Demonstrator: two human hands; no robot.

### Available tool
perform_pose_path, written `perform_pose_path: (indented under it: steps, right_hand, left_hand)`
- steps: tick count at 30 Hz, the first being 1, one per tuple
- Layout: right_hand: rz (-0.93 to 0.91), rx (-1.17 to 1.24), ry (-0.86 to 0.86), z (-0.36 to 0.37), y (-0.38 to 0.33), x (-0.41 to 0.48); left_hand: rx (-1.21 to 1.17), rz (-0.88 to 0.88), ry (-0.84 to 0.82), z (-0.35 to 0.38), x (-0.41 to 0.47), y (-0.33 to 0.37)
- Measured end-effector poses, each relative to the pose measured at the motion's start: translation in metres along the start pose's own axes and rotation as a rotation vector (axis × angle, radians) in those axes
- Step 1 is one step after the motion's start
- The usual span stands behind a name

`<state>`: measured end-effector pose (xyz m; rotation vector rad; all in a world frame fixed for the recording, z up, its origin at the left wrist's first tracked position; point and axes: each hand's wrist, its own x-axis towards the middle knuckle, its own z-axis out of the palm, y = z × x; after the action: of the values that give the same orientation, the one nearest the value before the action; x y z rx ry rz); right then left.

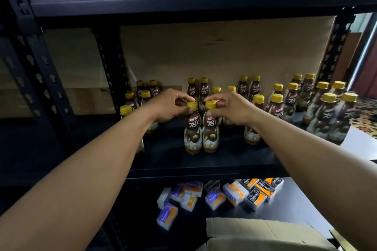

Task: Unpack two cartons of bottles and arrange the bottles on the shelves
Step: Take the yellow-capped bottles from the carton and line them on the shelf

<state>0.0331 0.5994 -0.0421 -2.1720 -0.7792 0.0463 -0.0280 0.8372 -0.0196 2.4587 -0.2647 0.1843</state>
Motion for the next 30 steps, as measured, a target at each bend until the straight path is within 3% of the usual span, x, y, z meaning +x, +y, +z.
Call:
perform_pose_path:
  steps: [30]
  right_hand:
    - [-0.019,0.040,0.076,0.003,0.006,-0.005]
  left_hand:
    - [-0.026,-0.024,-0.068,-0.004,0.004,0.007]
